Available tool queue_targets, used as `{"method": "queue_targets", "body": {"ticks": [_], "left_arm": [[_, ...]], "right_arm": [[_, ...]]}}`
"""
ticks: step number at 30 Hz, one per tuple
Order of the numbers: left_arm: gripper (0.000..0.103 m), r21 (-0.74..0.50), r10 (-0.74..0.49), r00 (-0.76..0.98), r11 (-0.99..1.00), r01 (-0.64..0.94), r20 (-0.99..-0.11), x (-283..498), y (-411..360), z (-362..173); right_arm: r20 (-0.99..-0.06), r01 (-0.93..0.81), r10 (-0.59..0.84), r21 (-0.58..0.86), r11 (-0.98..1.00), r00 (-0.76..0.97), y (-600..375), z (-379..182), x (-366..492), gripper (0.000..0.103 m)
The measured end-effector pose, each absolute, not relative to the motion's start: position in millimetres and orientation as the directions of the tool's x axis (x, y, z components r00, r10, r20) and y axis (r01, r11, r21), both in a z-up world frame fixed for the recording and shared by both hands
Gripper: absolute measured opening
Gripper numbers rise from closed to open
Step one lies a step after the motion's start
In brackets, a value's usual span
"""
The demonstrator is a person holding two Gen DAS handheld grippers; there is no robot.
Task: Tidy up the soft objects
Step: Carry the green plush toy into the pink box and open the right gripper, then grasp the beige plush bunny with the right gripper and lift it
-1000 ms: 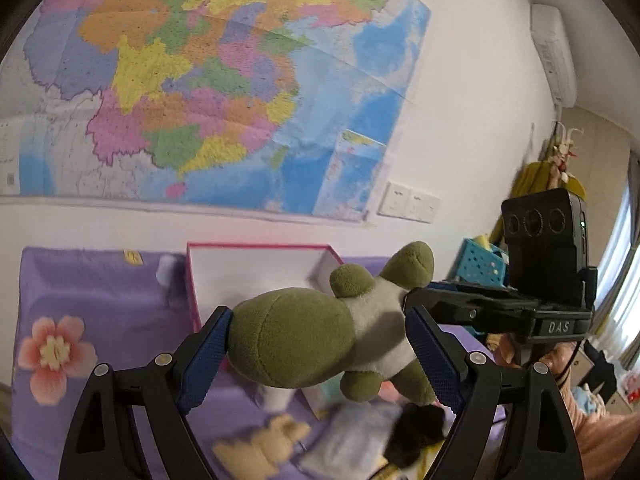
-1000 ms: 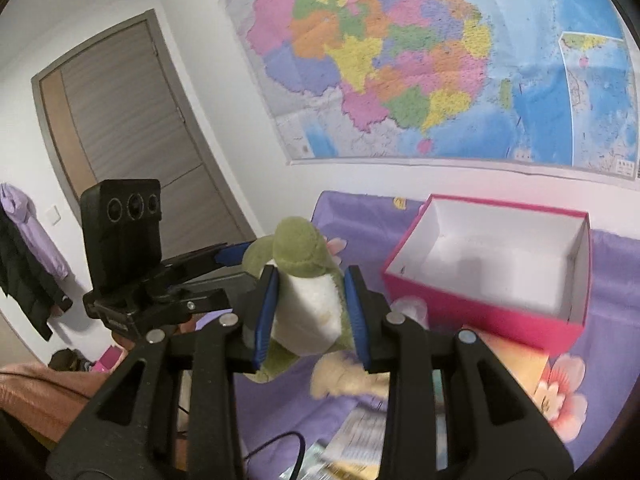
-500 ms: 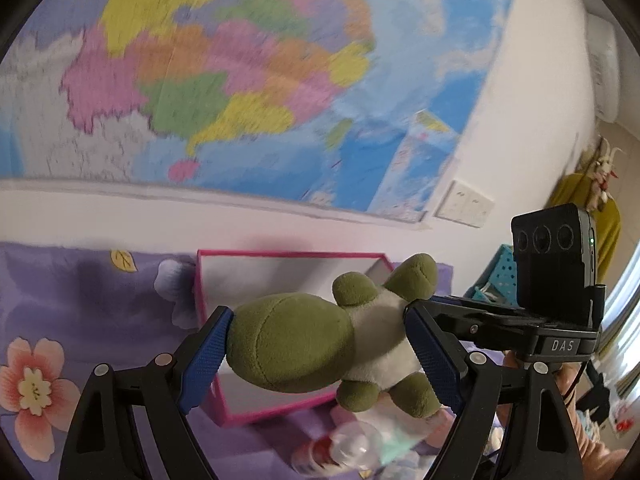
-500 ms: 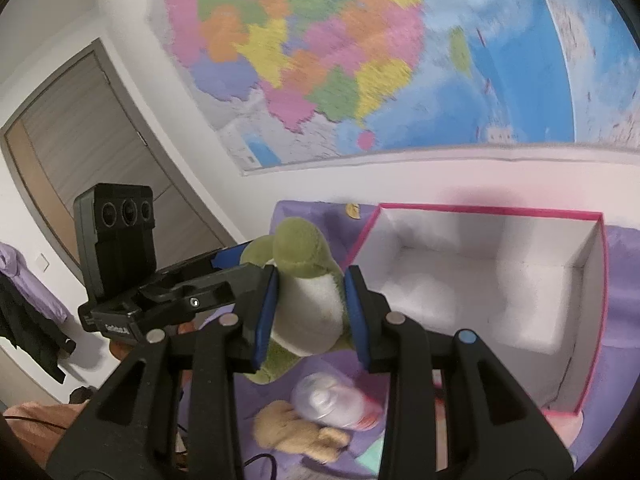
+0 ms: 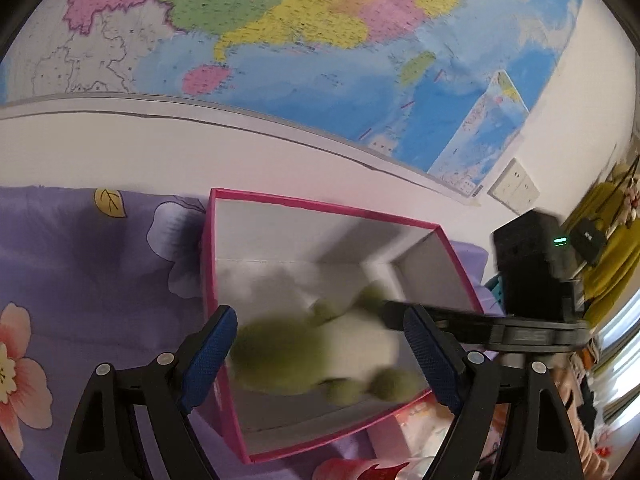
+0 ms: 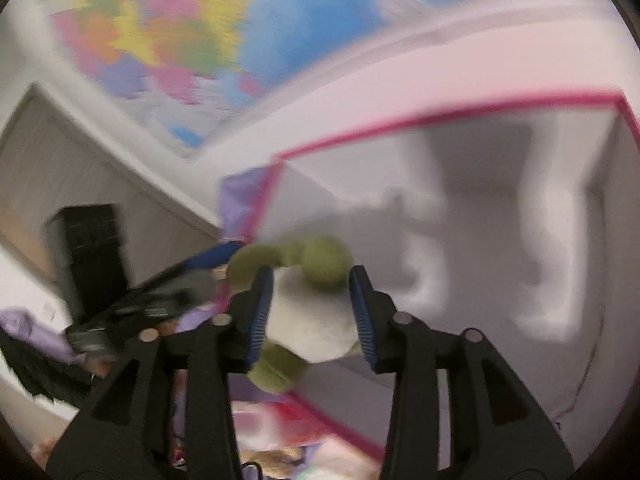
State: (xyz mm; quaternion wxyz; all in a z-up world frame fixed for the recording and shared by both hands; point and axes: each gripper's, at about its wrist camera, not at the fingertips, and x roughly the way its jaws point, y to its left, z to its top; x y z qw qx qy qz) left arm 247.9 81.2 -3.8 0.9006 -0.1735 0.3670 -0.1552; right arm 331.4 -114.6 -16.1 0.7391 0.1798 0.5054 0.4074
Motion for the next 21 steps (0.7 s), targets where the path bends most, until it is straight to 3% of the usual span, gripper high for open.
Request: {"method": "queue_targets", "body": {"ticks": [5, 13, 21], "left_arm": [[0.087, -0.390, -0.354, 0.722, 0.912, 0.127, -0.594, 234, 85, 2], [0.090, -0.350, -0.319, 0.791, 0.926, 0.142, -0.522, 173, 95, 22], [0.091, -0.276, -0.290, 0.788, 0.948, 0.158, -0.543, 119, 74, 15]], "right_arm": [[-0.648, -0.368, 0.738, 0.650, 0.665, 0.188, -129, -27, 334, 0.052], [-0.568, -0.488, 0.784, 0.626, 0.609, 0.250, -157, 28, 286, 0.052], [-0.533, -0.627, 0.809, 0.548, 0.553, 0.248, -168, 75, 205, 0.052]]}}
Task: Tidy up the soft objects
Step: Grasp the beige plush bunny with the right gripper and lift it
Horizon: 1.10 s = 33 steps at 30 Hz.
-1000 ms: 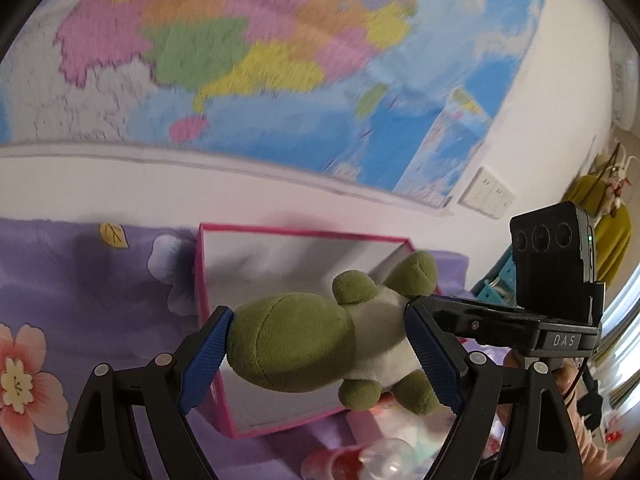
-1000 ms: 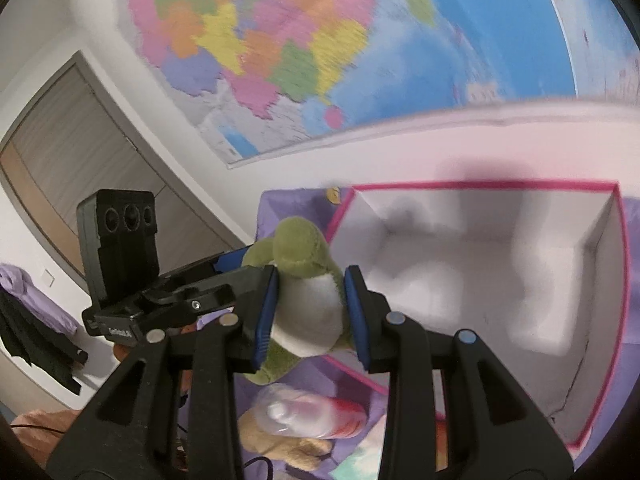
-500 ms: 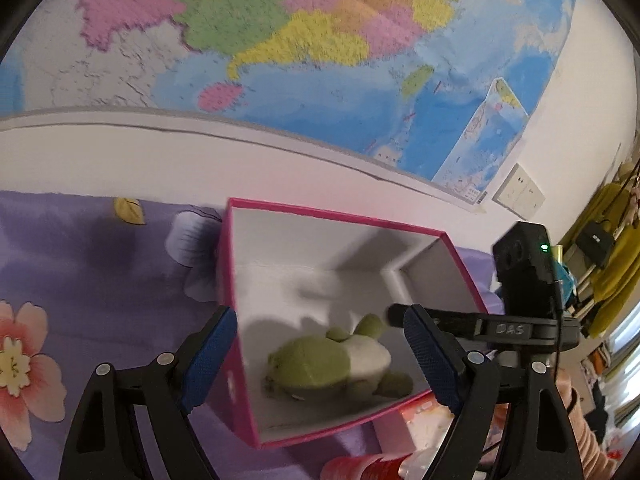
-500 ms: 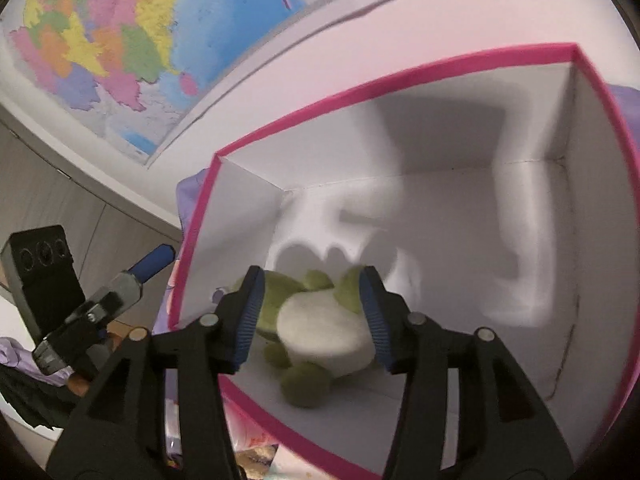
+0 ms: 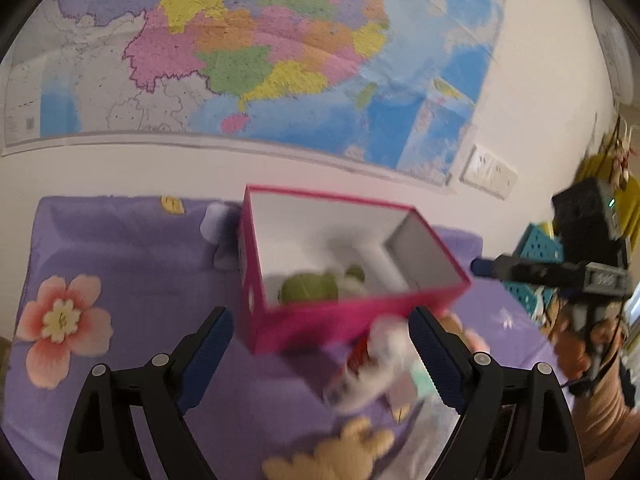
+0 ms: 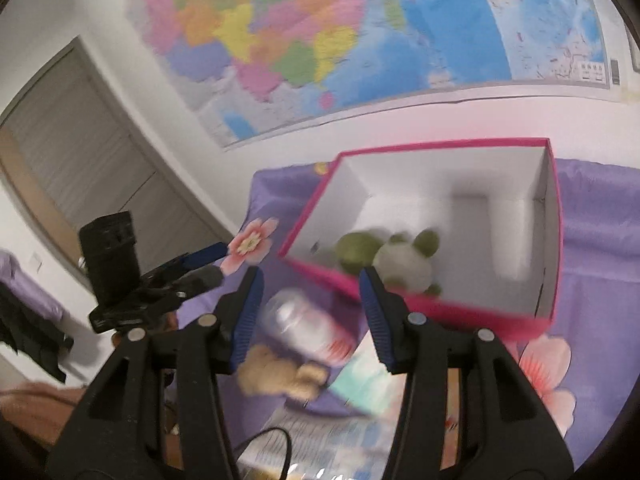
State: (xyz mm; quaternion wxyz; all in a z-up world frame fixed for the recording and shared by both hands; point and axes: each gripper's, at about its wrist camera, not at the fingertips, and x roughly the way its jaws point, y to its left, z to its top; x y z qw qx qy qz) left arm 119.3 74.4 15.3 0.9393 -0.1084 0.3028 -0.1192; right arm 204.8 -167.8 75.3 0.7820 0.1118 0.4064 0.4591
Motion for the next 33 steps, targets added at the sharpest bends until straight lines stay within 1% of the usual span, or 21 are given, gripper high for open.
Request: {"method": "queue_targets", "body": {"ticks": [2, 5, 8, 11, 15, 17, 20, 22, 25, 30, 31, 32, 33], "left_arm": [[0.091, -0.268, -0.283, 0.784, 0.951, 0.154, -0.553, 106, 73, 7], [0.091, -0.272, -0.284, 0.759, 0.951, 0.146, -0.585, 92, 71, -9], [0.091, -0.285, -0.279, 0.733, 0.951, 0.121, -0.620, 82, 71, -26], [0.091, -0.304, -0.277, 0.704, 0.948, 0.091, -0.654, 76, 72, -45], [0.091, -0.310, -0.269, 0.666, 0.949, 0.060, -0.695, 70, 71, -66], [0.091, -0.338, -0.292, 0.648, 0.940, 0.057, -0.704, 67, 73, -74], [0.090, -0.342, -0.301, 0.636, 0.938, 0.063, -0.710, 63, 72, -78], [0.089, -0.356, -0.318, 0.629, 0.932, 0.070, -0.709, 62, 72, -80], [0.079, -0.359, -0.327, 0.618, 0.930, 0.077, -0.715, 61, 71, -84], [0.060, -0.377, -0.353, 0.585, 0.922, 0.086, -0.730, 62, 72, -92], [0.058, -0.386, -0.364, 0.581, 0.918, 0.092, -0.727, 62, 72, -93], [0.056, -0.390, -0.371, 0.579, 0.916, 0.097, -0.726, 62, 72, -93], [0.052, -0.388, -0.371, 0.577, 0.916, 0.099, -0.728, 62, 72, -93]], "right_arm": [[-0.539, -0.653, 0.811, 0.534, 0.538, 0.228, -163, 77, 188, 0.052], [-0.575, -0.680, 0.791, 0.497, 0.540, 0.208, -153, 70, 165, 0.052], [-0.614, -0.692, 0.771, 0.482, 0.538, 0.171, -141, 54, 151, 0.052], [-0.648, -0.683, 0.753, 0.501, 0.532, 0.112, -126, 30, 144, 0.052], [-0.710, -0.666, 0.702, 0.495, 0.558, 0.060, -107, 0, 137, 0.052], [-0.735, -0.660, 0.676, 0.483, 0.575, 0.051, -100, -12, 137, 0.052], [-0.770, -0.646, 0.636, 0.461, 0.608, 0.050, -90, -26, 139, 0.052], [-0.777, -0.633, 0.629, 0.469, 0.616, 0.037, -86, -33, 142, 0.052], [-0.789, -0.614, 0.612, 0.462, 0.640, 0.044, -84, -39, 146, 0.052], [-0.781, -0.592, 0.624, 0.494, 0.636, 0.019, -83, -47, 154, 0.052], [-0.775, -0.591, 0.631, 0.502, 0.631, 0.016, -85, -48, 152, 0.047], [-0.768, -0.594, 0.640, 0.513, 0.620, 0.005, -84, -50, 153, 0.039], [-0.771, -0.591, 0.636, 0.511, 0.624, 0.005, -84, -52, 154, 0.028]]}}
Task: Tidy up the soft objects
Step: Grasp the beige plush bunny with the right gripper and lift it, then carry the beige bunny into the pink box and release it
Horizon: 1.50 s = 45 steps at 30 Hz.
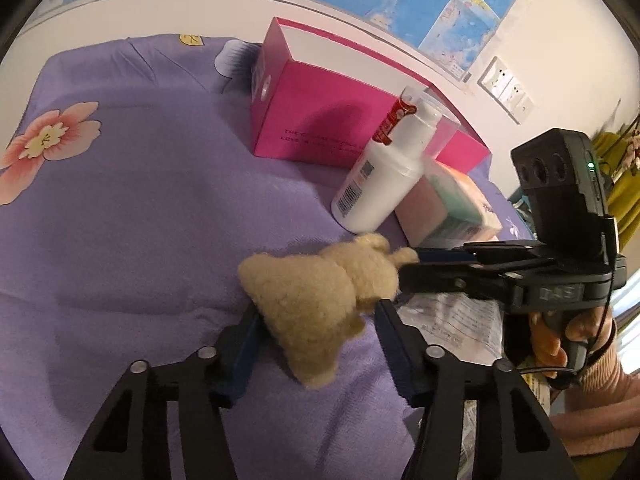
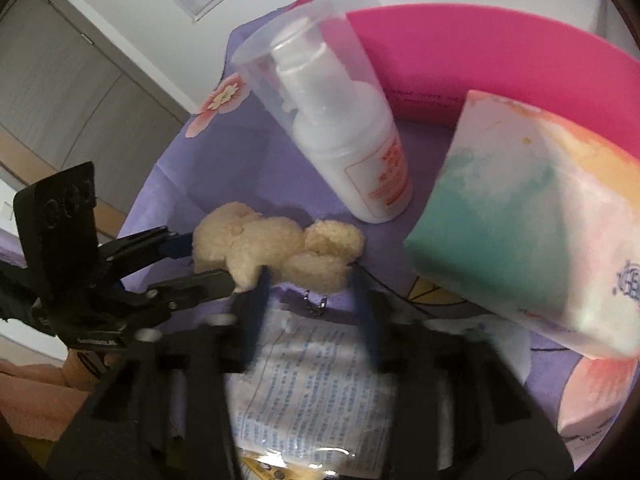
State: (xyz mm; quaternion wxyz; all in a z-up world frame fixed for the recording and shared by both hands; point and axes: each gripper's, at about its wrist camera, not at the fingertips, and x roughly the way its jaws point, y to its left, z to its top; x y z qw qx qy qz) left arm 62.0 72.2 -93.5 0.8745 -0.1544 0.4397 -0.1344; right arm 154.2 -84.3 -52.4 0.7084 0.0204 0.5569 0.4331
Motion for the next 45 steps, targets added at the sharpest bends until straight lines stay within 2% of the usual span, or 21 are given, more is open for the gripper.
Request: {"method": "queue_targets", "body": {"ticks": [5, 7, 20, 31, 38, 45], "left_arm": [[0.047, -0.385, -0.375, 0.574, 0.916, 0.110, -0.728, 62, 72, -92], [0.045, -0.392, -0.384, 0.578, 0.912, 0.117, -0.720, 63, 72, -91], [0.045, -0.377, -0.439, 0.643, 0.894, 0.242, -0.628, 48, 60, -52], [0.045, -0.286, -0.467, 0.733, 0.884, 0.371, -0.494, 53, 47, 24], [0.045, -0.214, -0.444, 0.760, 0.896, 0.390, -0.475, 98, 39, 54], [0.045, -0.184, -0.413, 0.759, 0.909, 0.373, -0.504, 149, 41, 59]], "right_arm": [[-0.765, -0.607, 0.643, 0.501, 0.617, 0.022, -87, -50, 150, 0.023], [-0.762, -0.613, 0.646, 0.492, 0.618, 0.041, -86, -48, 147, 0.016], [-0.698, -0.682, 0.699, 0.436, 0.587, 0.156, -112, -3, 124, 0.016], [-0.589, -0.740, 0.756, 0.366, 0.564, 0.284, -136, 68, 110, 0.015], [-0.549, -0.740, 0.757, 0.329, 0.586, 0.356, -136, 91, 142, 0.015], [-0.562, -0.701, 0.740, 0.353, 0.619, 0.370, -128, 85, 199, 0.015]]}}
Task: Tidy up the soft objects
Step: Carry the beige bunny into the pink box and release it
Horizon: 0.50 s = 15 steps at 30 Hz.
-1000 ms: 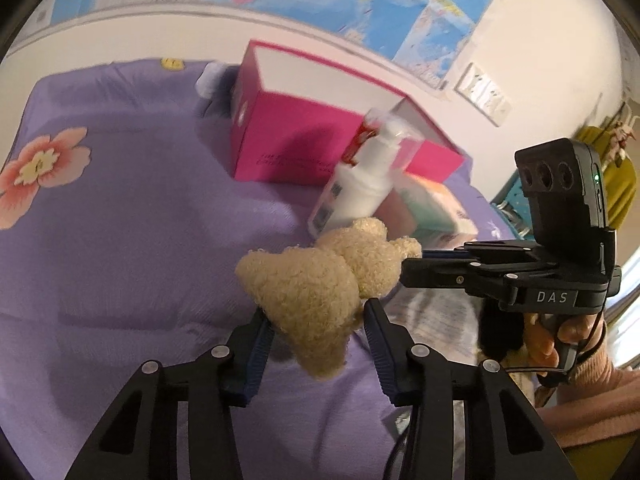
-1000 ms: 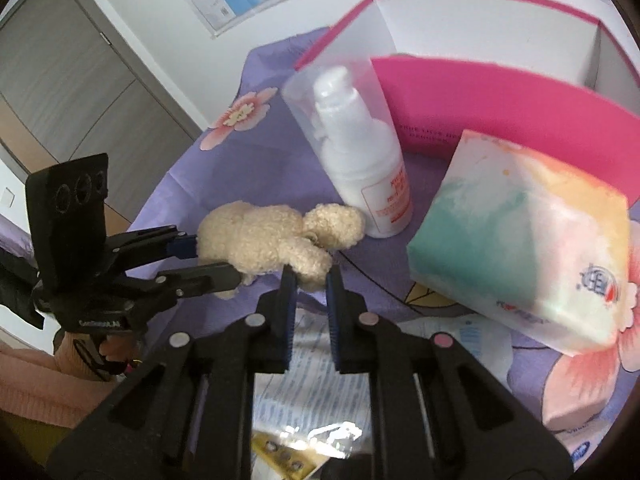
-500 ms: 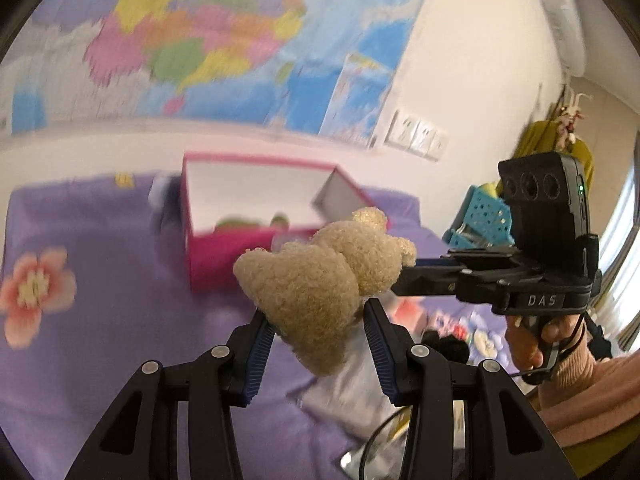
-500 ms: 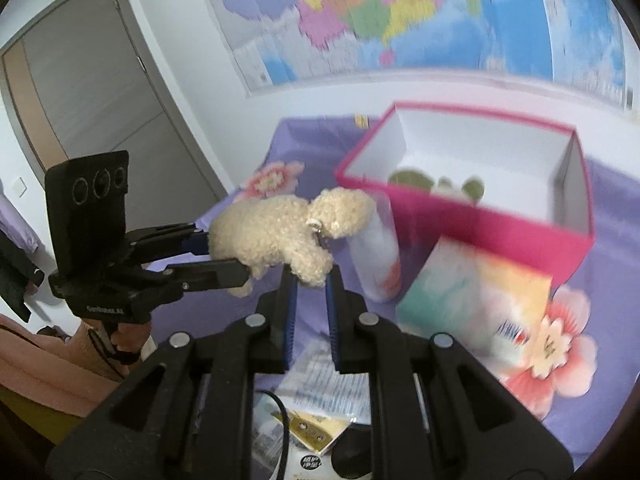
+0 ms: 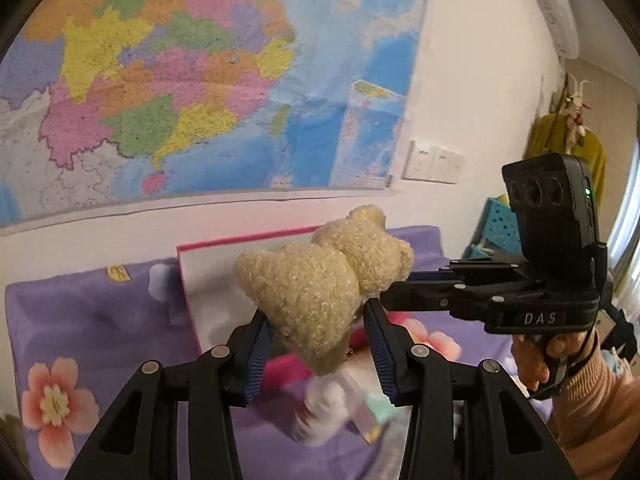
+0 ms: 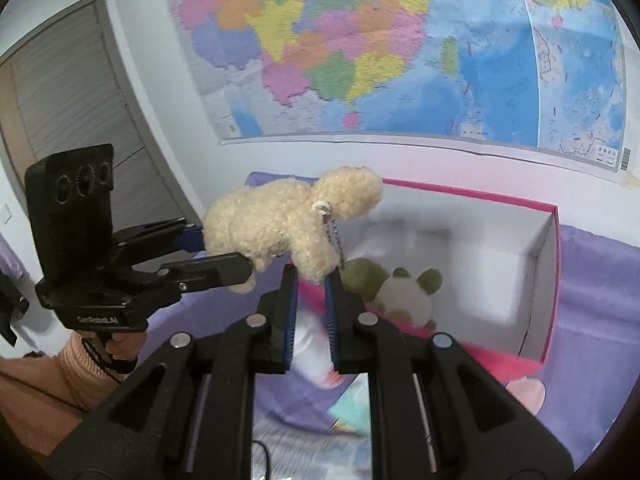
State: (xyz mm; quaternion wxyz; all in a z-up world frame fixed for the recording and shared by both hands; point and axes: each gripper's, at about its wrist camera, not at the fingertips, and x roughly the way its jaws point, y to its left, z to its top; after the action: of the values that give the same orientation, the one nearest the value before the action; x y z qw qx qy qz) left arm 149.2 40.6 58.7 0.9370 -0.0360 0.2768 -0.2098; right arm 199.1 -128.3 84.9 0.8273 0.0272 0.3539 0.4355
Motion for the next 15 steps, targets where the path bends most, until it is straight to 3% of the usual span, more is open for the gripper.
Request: {"method": "queue_targets", "body": {"ticks": [8, 15], "left_arm": [[0.045, -0.205, -0.377, 0.709, 0.925, 0.320, -0.596, 219, 50, 29], [0.045, -0.149, -0.247, 0.684, 0.968, 0.200, -0.686, 260, 55, -5]], "right_arm": [[-0.607, -0.640, 0.713, 0.401, 0.656, 0.350, -110, 55, 260, 0.015], [-0.684, -0.589, 0.675, 0.434, 0.681, 0.277, -87, 16, 292, 0.015]]}}
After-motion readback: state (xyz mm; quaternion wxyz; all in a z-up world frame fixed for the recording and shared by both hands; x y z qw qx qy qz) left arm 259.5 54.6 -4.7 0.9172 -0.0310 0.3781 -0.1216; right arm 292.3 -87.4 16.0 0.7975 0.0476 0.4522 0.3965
